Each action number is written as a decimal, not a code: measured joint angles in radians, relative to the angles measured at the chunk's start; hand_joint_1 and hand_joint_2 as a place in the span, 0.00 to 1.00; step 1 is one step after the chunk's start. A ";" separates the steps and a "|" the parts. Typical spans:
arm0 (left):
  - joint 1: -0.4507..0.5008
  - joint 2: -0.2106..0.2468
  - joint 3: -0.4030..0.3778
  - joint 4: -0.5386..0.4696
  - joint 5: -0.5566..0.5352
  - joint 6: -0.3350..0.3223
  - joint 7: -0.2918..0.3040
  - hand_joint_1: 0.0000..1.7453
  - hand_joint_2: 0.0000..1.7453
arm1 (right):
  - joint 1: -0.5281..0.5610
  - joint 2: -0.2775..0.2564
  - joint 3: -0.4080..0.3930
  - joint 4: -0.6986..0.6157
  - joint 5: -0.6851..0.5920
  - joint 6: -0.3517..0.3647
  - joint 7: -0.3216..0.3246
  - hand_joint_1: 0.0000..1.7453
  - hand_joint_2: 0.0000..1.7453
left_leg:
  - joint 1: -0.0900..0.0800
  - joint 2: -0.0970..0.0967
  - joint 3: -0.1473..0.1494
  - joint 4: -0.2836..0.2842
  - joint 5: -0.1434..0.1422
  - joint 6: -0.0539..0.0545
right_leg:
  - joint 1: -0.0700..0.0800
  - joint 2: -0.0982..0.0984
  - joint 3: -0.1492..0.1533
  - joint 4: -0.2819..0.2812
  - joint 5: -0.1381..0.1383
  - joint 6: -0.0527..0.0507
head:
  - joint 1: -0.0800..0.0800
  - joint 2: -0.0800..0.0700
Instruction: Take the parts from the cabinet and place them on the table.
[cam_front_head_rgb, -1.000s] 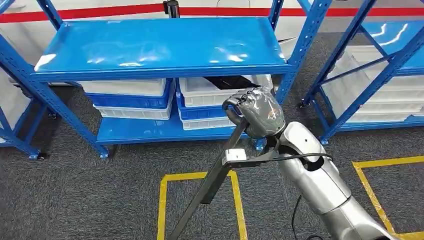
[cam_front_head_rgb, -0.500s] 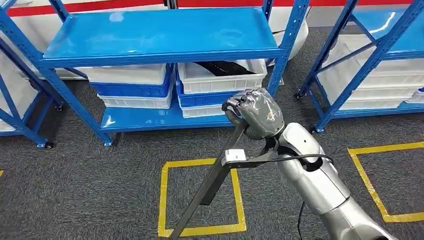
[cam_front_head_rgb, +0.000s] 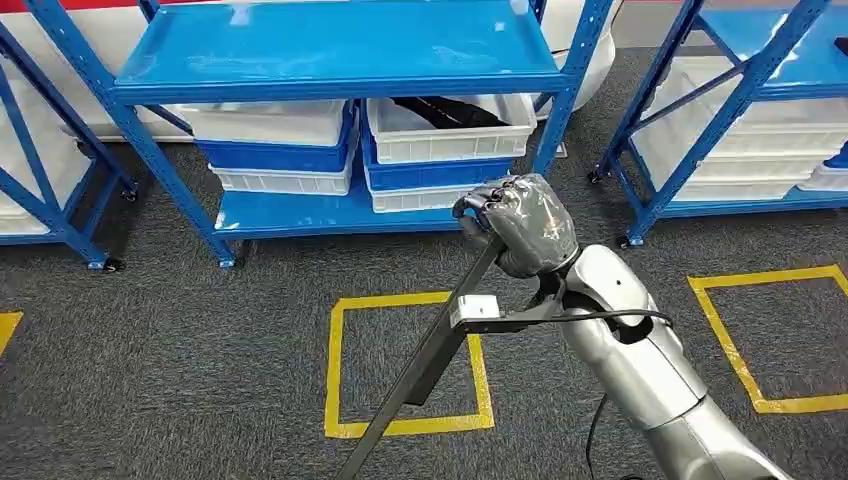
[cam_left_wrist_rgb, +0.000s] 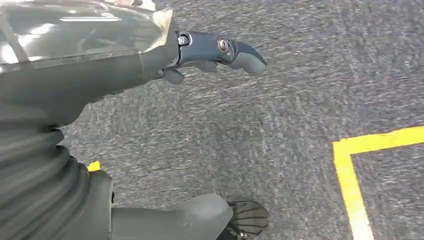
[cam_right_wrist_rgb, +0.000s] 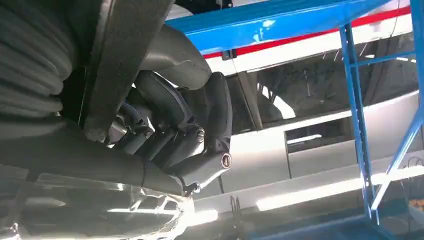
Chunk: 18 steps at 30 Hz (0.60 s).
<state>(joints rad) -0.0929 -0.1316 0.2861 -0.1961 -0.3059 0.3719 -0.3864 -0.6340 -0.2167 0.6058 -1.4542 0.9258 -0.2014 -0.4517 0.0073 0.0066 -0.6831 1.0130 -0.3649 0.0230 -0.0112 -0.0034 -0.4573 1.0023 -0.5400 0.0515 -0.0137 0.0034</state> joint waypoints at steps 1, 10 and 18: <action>0.000 0.001 0.001 0.000 0.001 0.002 -0.002 0.00 1.00 | -0.001 0.001 -0.002 -0.001 -0.001 0.001 0.000 0.97 1.00 | 0.000 0.002 0.000 -0.004 0.015 -0.006 | 0.006 0.005 -0.007 -0.017 -0.007 -0.012 | -0.007 0.000; 0.005 0.001 0.006 0.000 -0.005 -0.001 -0.010 0.00 1.00 | 0.001 0.001 -0.003 0.002 -0.004 0.013 0.003 0.97 1.00 | 0.012 -0.005 -0.072 0.306 -0.204 -0.040 | 0.009 -0.004 -0.114 -0.012 0.100 -0.075 | -0.011 0.000; -0.013 0.006 0.005 -0.006 -0.017 -0.011 -0.007 0.00 1.00 | 0.020 -0.016 -0.022 -0.018 -0.004 0.010 0.013 0.97 1.00 | -0.008 -0.010 0.184 -0.009 -0.156 0.008 | 0.013 -0.009 -0.187 0.000 0.176 -0.039 | -0.012 0.000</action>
<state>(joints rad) -0.1062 -0.1255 0.2914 -0.2026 -0.3231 0.3613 -0.3933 -0.6136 -0.2323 0.5841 -1.4725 0.9216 -0.1915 -0.4387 -0.0007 -0.0030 -0.4992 1.0038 -0.5206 0.0305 0.0019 -0.0124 -0.6438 1.0019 -0.3641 0.0130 -0.0260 0.0034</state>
